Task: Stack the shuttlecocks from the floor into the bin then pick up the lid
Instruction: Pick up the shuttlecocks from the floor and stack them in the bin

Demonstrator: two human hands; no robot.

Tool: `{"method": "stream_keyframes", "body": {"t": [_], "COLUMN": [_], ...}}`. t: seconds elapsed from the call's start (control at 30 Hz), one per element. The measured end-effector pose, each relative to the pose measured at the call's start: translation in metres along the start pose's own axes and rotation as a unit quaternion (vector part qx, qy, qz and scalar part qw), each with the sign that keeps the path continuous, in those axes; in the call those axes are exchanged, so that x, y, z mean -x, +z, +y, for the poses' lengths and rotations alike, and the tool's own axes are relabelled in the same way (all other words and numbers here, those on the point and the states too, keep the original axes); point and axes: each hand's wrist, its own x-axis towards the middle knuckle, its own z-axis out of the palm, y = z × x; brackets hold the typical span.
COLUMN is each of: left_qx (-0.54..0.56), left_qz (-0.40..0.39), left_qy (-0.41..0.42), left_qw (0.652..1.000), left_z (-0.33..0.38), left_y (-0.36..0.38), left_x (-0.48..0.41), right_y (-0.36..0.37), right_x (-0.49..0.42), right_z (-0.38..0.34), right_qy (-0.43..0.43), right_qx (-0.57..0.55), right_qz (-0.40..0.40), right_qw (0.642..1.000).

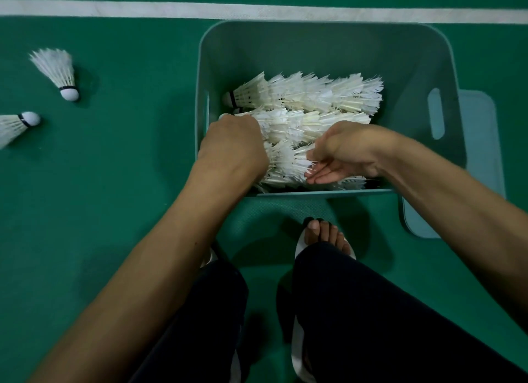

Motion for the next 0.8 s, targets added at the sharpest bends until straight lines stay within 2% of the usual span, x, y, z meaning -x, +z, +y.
{"method": "stream_keyframes", "body": {"t": [0.13,0.33,0.5,0.67,0.8], "left_qx": [-0.015,-0.02,-0.049,-0.056,-0.063], "left_qz": [-0.028,-0.055,-0.036,-0.027,-0.033], "left_qy": [0.006,0.0,0.006,-0.01,-0.008], "left_qw": [0.999,0.998,0.998,0.998,0.997], "left_z": [0.0,-0.001,0.005,0.005,0.006], "left_y": [-0.004,-0.003,0.001,0.001,0.001], "left_x": [0.001,-0.002,0.003,0.007,0.005], "right_y": [0.0,-0.007,-0.005,-0.01,-0.008], "right_x": [-0.002,-0.003,-0.005,-0.003,-0.001], "right_z": [-0.003,0.001,0.003,0.006,0.004], "right_qy": [-0.02,-0.031,-0.043,-0.041,-0.036], "right_qx": [0.044,0.02,-0.01,0.044,0.046], "right_qz": [0.004,-0.003,-0.012,0.028,0.031], "right_qw": [0.999,0.999,0.999,0.998,0.998]}}
